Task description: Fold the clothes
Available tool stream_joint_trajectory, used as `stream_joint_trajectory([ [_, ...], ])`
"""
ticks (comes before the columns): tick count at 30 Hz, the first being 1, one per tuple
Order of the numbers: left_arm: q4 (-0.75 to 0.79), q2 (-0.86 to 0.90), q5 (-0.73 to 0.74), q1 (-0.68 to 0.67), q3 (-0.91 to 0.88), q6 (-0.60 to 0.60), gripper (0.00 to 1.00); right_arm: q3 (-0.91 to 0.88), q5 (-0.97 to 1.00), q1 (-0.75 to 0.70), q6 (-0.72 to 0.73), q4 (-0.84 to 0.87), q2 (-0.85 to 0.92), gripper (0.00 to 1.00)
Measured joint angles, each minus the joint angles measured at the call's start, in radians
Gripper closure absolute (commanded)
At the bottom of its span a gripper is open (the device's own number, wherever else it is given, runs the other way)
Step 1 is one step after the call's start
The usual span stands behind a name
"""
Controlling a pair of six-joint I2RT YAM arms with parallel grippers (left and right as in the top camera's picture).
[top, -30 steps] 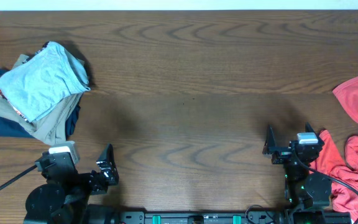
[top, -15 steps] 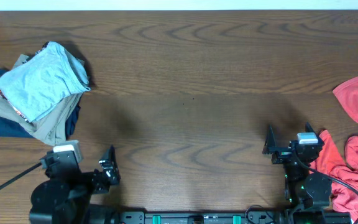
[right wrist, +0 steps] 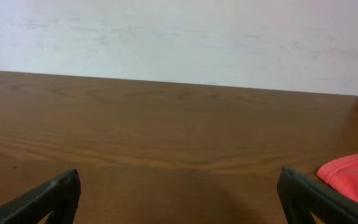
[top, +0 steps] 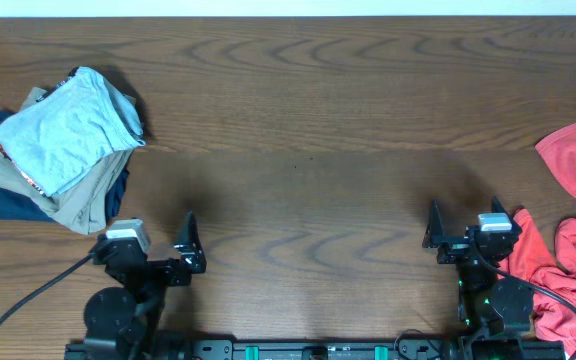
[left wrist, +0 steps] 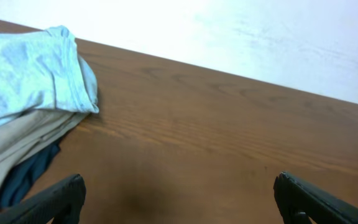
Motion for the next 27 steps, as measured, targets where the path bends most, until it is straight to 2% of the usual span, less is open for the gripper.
stream_joint_trajectory([
  [6, 0.162, -0.05, 0.0, 0.0, -0.147, 0.0, 0.02, 0.0, 0.0, 0.0, 0.0, 0.0, 0.0, 0.01],
  [16, 0.505, -0.054, 0.0, 0.0, -0.349, 0.084, 0.02, 0.0, 0.0, 0.0, 0.0, 0.0, 0.0, 0.01],
  [27, 0.483, -0.053, 0.001, 0.0, -0.385, 0.103, 0.02, 0.0, 0.0, 0.0, 0.0, 0.0, 0.0, 0.01],
])
